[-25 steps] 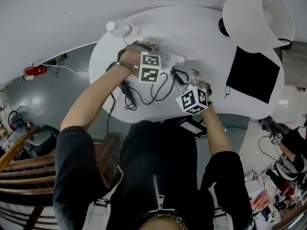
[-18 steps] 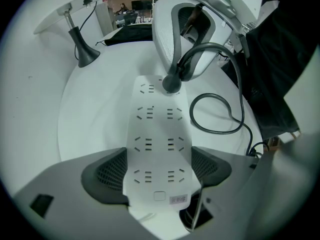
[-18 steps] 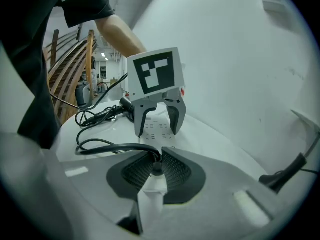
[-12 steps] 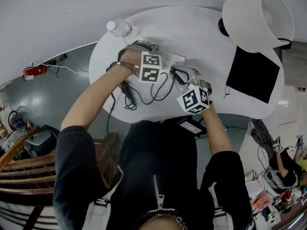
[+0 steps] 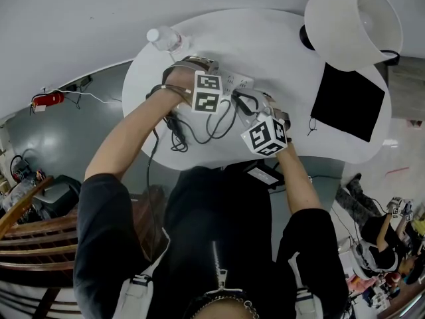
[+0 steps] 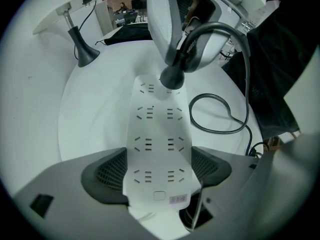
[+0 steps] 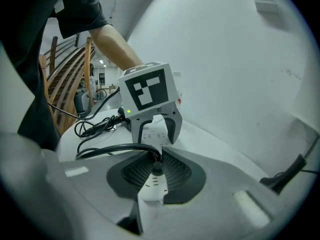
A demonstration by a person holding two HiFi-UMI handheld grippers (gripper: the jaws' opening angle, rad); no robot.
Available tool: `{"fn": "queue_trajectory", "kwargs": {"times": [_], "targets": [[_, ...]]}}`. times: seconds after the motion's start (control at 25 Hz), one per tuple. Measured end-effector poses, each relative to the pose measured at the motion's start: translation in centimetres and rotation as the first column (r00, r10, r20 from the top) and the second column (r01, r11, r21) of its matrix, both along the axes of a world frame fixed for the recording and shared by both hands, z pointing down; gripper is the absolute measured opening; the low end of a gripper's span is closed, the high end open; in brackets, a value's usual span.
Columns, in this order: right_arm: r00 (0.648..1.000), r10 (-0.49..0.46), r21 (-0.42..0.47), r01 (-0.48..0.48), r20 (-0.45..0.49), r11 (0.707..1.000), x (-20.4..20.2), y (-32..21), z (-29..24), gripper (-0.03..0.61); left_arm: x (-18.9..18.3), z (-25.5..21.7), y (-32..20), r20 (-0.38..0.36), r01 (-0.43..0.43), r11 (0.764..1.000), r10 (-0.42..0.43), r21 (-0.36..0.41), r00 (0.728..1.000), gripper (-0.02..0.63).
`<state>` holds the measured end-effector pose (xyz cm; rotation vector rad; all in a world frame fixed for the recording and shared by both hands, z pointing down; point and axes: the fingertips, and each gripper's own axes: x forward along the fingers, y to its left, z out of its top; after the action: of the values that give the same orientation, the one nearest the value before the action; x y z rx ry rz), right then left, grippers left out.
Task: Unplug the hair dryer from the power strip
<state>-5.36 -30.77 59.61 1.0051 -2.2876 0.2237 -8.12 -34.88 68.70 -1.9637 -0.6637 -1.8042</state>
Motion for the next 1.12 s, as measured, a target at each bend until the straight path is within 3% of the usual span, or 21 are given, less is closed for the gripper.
{"fn": "queue_trajectory", "kwargs": {"times": [1.12], "targets": [[0.999,0.037,0.021,-0.036,-0.028,0.999,1.1,0.6,-1.1,0.055,-0.1,-0.4,-0.3,-0.031,0.012,1.0,-0.011,0.017,0.999,0.385]]}}
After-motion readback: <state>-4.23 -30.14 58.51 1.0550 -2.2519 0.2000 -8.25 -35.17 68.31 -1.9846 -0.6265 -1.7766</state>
